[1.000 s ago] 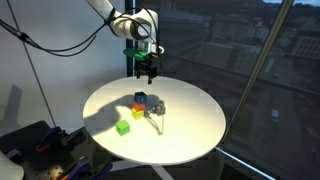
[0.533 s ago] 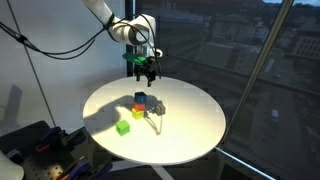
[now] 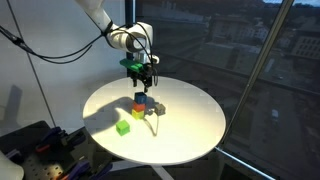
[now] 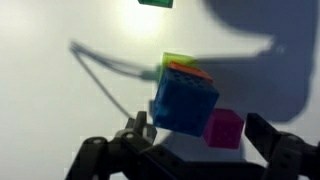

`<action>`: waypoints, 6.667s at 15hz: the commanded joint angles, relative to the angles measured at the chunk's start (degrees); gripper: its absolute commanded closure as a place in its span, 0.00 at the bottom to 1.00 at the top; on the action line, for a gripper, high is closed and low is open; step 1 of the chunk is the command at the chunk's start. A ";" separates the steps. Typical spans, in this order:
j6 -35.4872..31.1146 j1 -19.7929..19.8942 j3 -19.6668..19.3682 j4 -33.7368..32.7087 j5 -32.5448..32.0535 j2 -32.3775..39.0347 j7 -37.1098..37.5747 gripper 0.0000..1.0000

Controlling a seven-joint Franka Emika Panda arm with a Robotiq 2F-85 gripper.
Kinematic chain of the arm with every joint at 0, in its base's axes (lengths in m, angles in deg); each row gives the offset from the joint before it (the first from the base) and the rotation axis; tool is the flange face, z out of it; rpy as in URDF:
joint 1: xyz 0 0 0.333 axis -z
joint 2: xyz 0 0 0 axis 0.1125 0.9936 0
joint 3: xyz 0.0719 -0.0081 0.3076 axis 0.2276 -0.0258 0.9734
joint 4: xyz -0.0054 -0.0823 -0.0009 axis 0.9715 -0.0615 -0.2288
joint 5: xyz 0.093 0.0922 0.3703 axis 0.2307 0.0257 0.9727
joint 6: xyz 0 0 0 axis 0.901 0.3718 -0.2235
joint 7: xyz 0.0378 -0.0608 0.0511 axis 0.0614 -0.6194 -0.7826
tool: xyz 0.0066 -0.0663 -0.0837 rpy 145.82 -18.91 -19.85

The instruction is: Place the blue block on the table

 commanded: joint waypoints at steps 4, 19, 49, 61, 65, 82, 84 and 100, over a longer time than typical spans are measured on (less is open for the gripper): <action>-0.77 -0.25 -0.24 -0.37 -1.25 1.89 1.84 0.00; -0.21 -0.47 -1.19 -2.92 -0.34 4.72 7.18 0.00; 7.48 -1.14 -2.58 -5.53 -0.89 3.81 14.13 0.73; 12.68 -2.34 -0.44 -5.13 -1.24 -0.09 10.57 0.73; 13.07 -3.19 0.34 -5.23 -1.61 -0.31 9.74 0.73; 10.21 -6.24 2.71 -5.50 -5.70 4.67 5.21 0.73; 9.15 -6.50 2.66 -5.60 -6.28 5.63 5.15 0.73; 4.10 -6.75 2.54 -5.34 -5.83 8.72 6.13 0.48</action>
